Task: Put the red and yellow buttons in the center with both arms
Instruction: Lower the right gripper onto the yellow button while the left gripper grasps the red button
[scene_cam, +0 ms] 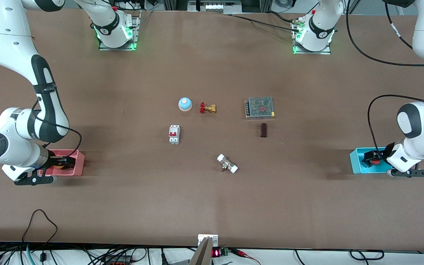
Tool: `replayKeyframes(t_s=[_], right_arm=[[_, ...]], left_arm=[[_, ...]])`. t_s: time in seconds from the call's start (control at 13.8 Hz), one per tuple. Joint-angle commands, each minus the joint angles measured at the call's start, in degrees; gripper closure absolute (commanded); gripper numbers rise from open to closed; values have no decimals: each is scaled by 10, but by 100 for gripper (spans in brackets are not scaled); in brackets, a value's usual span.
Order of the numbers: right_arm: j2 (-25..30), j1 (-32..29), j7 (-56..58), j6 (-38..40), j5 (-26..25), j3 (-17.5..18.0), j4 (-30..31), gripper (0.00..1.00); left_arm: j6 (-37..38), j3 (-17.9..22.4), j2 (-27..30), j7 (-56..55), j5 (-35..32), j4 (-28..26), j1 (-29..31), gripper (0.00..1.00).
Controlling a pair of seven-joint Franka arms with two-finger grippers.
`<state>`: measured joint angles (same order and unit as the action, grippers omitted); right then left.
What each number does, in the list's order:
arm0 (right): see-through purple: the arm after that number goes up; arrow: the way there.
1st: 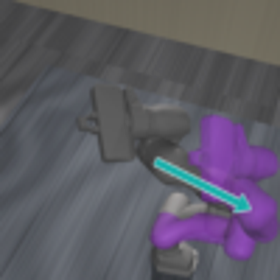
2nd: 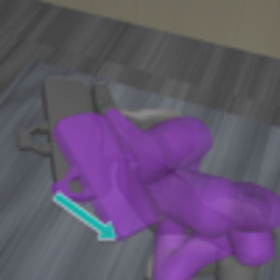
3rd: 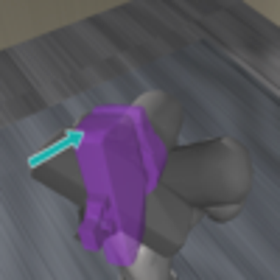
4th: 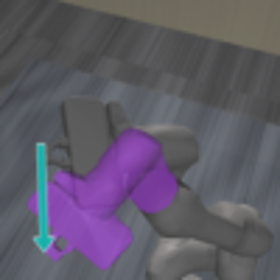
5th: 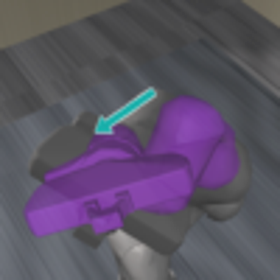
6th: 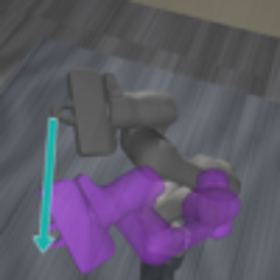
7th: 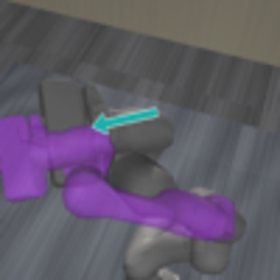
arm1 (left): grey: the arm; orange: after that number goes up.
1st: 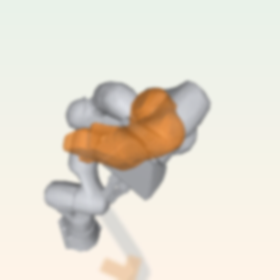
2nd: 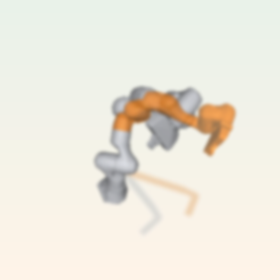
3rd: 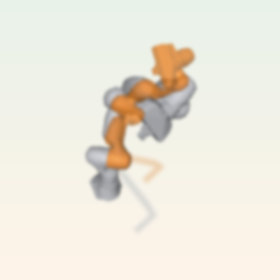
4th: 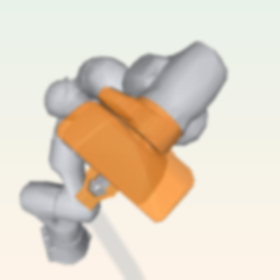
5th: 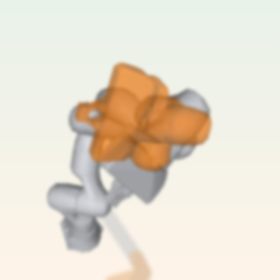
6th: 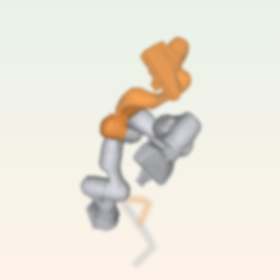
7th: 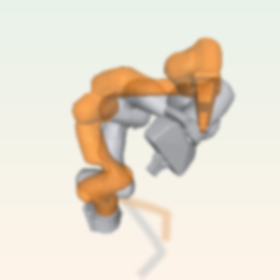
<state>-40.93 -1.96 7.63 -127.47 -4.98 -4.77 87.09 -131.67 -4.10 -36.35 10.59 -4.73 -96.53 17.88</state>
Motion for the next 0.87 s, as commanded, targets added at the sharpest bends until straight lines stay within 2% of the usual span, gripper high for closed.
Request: replayKeyframes(t_s=[0.0,0.29,0.51,0.65,0.73,0.8], right_arm=[[-6,-6,13,0,-7,2,-12,0],[-13,-15,13,-5,-7,1,-12,0],[-13,-15,13,-7,-7,1,-11,1],[-13,-15,13,-7,-6,1,-12,14],[-13,-15,13,-7,-6,2,-12,28],[-13,-14,13,-7,-6,2,-12,38]], left_arm=[[-4,-1,8,-8,-12,-5,1,58],[4,-2,33,-15,-12,-2,1,68],[54,-6,68,-14,-12,6,0,69],[77,-9,89,-23,-11,6,-5,69],[87,-15,95,-38,-10,6,-9,69],[97,-23,99,-57,-10,6,-14,69]])
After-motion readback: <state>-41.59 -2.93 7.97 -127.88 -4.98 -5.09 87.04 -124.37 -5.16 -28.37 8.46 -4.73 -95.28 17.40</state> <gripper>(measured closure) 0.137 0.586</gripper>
